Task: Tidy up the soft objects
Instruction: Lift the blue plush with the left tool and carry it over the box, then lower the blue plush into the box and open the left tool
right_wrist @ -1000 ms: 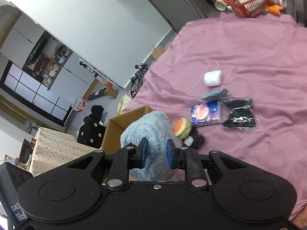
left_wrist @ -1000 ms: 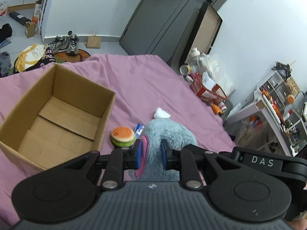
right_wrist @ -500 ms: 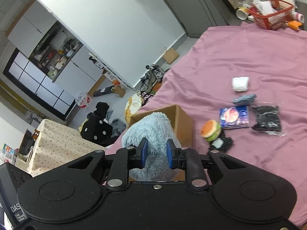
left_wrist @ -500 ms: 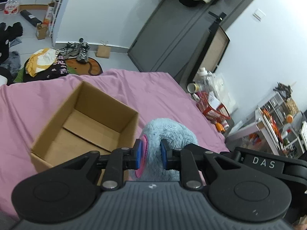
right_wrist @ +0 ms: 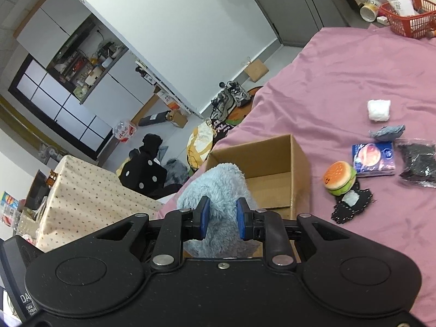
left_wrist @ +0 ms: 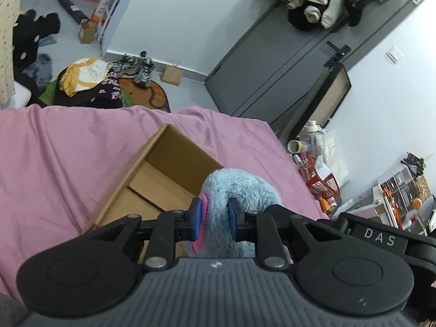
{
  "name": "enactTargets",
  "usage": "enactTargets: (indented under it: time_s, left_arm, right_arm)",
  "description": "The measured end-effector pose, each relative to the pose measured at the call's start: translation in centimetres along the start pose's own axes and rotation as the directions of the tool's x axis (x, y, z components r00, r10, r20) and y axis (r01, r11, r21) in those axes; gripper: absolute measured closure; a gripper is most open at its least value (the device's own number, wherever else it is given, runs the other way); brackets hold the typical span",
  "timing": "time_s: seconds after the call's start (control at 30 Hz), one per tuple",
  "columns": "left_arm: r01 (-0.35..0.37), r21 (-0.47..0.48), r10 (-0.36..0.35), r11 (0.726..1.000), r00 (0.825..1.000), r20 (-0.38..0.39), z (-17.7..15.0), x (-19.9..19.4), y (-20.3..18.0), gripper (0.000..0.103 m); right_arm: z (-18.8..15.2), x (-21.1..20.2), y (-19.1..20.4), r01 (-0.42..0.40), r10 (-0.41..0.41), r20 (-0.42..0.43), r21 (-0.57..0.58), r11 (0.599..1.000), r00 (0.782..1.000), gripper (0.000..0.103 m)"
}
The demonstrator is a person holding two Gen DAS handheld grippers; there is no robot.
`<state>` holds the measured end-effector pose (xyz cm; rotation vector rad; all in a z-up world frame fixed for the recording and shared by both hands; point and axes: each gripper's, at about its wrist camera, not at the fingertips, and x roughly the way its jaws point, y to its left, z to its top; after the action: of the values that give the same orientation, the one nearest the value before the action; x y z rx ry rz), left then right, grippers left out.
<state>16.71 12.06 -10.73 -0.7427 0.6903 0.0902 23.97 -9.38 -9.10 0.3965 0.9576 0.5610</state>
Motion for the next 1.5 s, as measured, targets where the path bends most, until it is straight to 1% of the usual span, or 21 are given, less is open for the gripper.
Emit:
enactTargets:
  time_s: [0.17,0.43,0.57,0.7,0.73,0.77,0.9,1.1,1.17,1.3,1.37,1.43,1.5]
  left_arm:
    - [-0.019,-0.04,0.018,0.999,1.0,-0.02,0.5,0.9,2.0,0.084]
    - [-0.074,-0.073,0.07,0.995,0.996,-0.051,1.1,2.7,3.9,0.083]
    - [-0.105,-0.066,0.101,0.992,0.993,-0.06,1.2,3.4,4.3,0.08]
    - [-0.147,-0.051,0.144,0.988,0.988,-0.057,1.4,3.8,4.4,0.08]
    - [-0.152,-0.051,0.149,0.987,0.987,-0.059,1.5,3.9,4.5,0.079]
    - [-0.155,-0.053,0.152,0.986,0.987,-0.059,1.5,3.9,4.5,0.079]
    - [-0.169,-0.06,0.167,0.984,0.985,-0.047,1.8,3.7,4.2,0.079]
    - [-0.162,-0.047,0.162,0.986,0.987,-0.021,2.0,3.3,2.7,0.068]
    - [-0.17,-0.037,0.17,0.985,0.985,-0.016,1.8,3.2,2.2,0.059]
    - [-0.194,-0.018,0.194,0.981,0.981,-0.003,1.6,2.8,0.9,0.051]
    - [-0.212,-0.005,0.212,0.977,0.977,0.005,1.4,2.6,0.2,0.039]
    - [-0.224,0.005,0.223,0.975,0.975,0.019,1.2,2.4,-0.4,0.033]
    - [-0.233,0.025,0.233,0.972,0.972,0.034,0.9,2.1,-1.4,0.029]
  right_arm:
    - [-0.2,2.0,0.5,0.019,-0.019,-0.026,-0.005,1.0,0.999,0.081]
    - [-0.5,5.4,0.4,0.032,-0.031,-0.077,0.007,0.999,0.997,0.081]
    - [-0.7,6.9,-0.3,0.027,-0.022,-0.109,0.045,0.999,0.994,0.082]
    - [-1.1,8.0,-0.9,0.02,-0.009,-0.136,0.078,0.997,0.991,0.082]
    - [-1.2,8.2,-1.0,0.021,-0.009,-0.143,0.083,0.996,0.99,0.079]
    - [-1.2,8.3,-1.1,0.021,-0.009,-0.151,0.083,0.996,0.989,0.074]
    - [-1.2,8.4,-1.3,0.009,0.01,-0.186,0.101,0.995,0.982,0.065]
    - [-0.6,5.8,-1.7,0.005,0.008,-0.168,0.078,0.997,0.986,0.055]
    - [-0.3,4.7,-1.9,0.011,0.0,-0.155,0.068,0.998,0.988,0.048]
    - [0.3,2.3,-2.7,0.034,-0.029,-0.122,0.037,0.999,0.992,0.038]
    - [0.6,1.4,-3.4,0.04,-0.036,-0.109,0.036,0.999,0.993,0.031]
    - [0.8,0.3,-4.1,0.053,-0.05,-0.092,0.03,0.998,0.994,0.028]
    - [0.9,-0.7,-4.8,0.067,-0.065,-0.077,0.026,0.997,0.995,0.022]
